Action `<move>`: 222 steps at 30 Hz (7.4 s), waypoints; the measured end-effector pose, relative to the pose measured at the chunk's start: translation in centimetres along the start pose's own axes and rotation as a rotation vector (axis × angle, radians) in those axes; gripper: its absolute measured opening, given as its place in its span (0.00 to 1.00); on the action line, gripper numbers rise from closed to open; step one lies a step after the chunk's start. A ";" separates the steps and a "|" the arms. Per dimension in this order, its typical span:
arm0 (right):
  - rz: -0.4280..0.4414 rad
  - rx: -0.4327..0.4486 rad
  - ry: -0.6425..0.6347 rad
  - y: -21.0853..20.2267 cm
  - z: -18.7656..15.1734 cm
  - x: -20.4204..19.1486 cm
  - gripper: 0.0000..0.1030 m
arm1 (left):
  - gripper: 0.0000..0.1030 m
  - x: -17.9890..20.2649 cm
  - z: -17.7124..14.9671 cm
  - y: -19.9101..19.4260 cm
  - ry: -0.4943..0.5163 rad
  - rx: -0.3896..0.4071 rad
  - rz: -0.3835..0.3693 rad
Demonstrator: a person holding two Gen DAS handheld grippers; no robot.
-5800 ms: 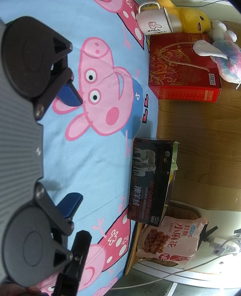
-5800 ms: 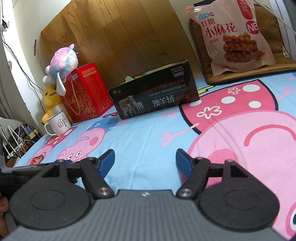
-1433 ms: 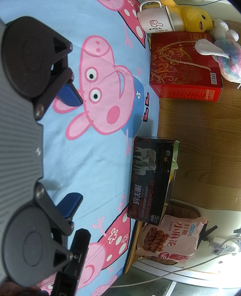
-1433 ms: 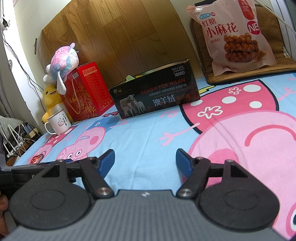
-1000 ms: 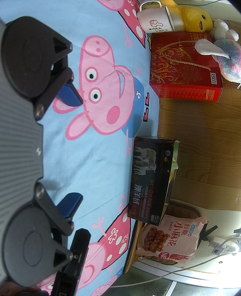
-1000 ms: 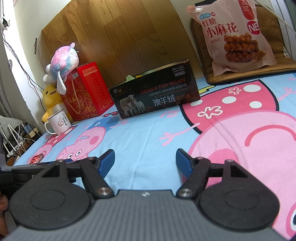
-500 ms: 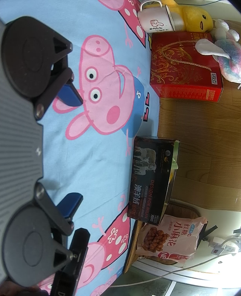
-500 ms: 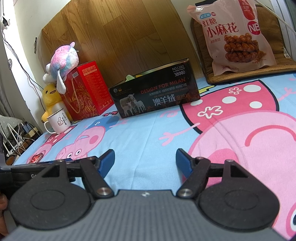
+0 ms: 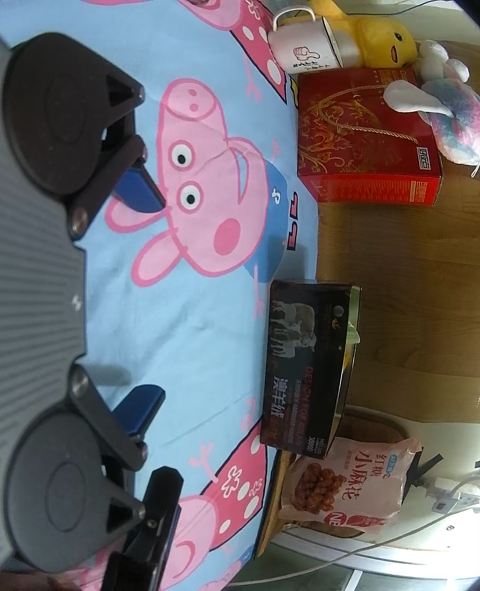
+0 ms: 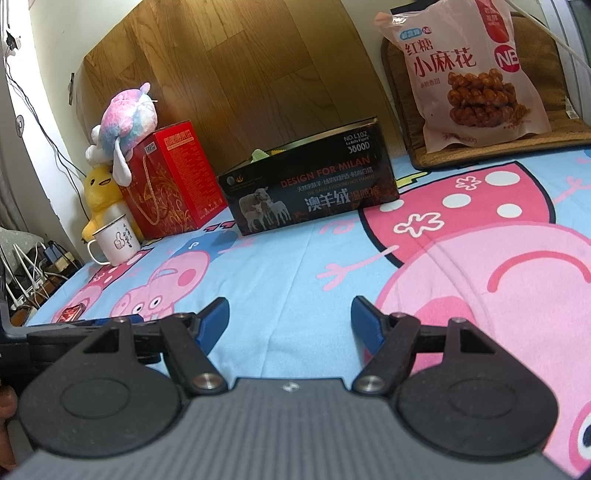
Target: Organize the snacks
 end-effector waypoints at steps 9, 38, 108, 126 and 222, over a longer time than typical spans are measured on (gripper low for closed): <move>-0.015 0.009 -0.042 -0.6 -0.3 -0.6 0.73 | 1.00 -0.1 -0.1 0.0 0.009 -0.013 0.047; 0.015 0.074 -0.062 -4.5 0.7 -3.0 0.81 | 1.00 0.6 1.0 -4.2 0.105 0.057 0.225; 0.039 0.049 -0.073 -5.1 0.5 -3.7 0.98 | 1.00 0.1 0.8 -4.2 0.165 0.074 0.304; 0.034 0.027 -0.081 -4.6 0.2 -3.7 0.97 | 1.00 -1.0 0.6 -3.3 0.179 0.041 0.357; 0.036 -0.020 -0.103 -3.6 -0.5 -3.7 0.94 | 1.00 -1.9 0.4 -2.7 0.203 0.020 0.392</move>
Point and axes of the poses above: each gripper's, at about its wrist camera, not at the fingertips, and y roughly the way its jaws point, x to its right, z to its top, the point moved 9 cm from there along y, roughly the way its jaws point, and after that the axes turned 8 degrees about -x, right-handed, at the moved point
